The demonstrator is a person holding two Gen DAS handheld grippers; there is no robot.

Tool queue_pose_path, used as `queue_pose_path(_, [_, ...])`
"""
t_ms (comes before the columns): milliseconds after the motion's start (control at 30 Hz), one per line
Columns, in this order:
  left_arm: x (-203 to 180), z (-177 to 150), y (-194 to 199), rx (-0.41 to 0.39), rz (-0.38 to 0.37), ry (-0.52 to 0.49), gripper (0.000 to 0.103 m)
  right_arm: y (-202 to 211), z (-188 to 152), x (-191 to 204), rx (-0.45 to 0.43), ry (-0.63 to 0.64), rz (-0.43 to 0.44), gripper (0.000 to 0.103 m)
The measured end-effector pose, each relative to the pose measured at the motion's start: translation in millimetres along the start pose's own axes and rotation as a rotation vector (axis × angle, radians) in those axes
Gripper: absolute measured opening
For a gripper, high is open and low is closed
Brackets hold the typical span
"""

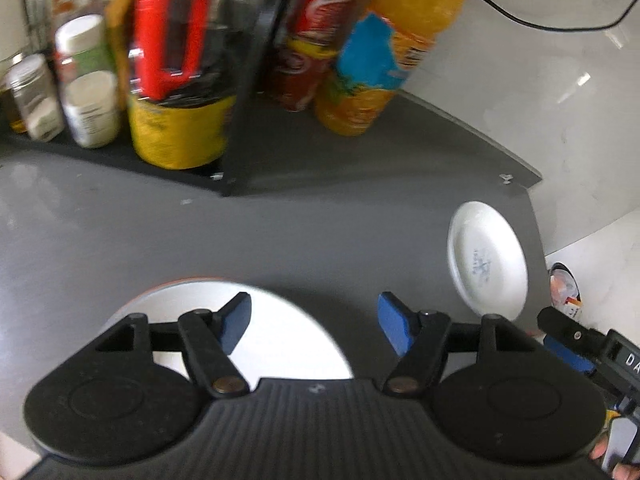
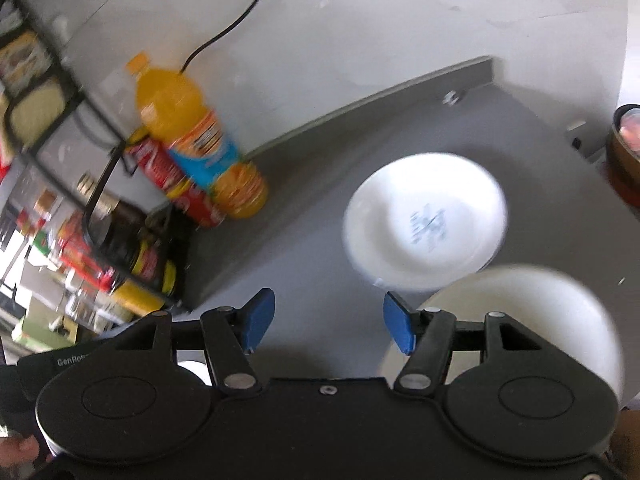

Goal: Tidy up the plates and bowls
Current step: 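Move both grippers toward the white plate printed 'BAKERY'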

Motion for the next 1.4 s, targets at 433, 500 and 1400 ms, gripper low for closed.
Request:
queue_pose_path(433, [-87, 25, -60, 0.024, -0.043, 0.000, 0.068, -7, 71, -80, 0.012, -0.049, -0.046, 0.060])
queue_pose_path(500, [-99, 28, -70, 0.026, -0.049, 0.003, 0.068, -12, 79, -90, 0.024, -0.045, -0.040, 0.060])
queue_pose_path(1400, [-148, 35, -174, 0.104, -0.074, 0.092, 0.039, -116, 92, -155, 0.272, -0.033, 0.009, 0.032])
Point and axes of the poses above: each gripper's, at about its wrist camera, not at the fingertips, and y roughly against the way its jaws point, x to its left, z to its top, the point moved 7 cm from there along -y, roughly the way its jaws point, and after that the axes turned 9 degrees about -y, right-handed, at the moved point
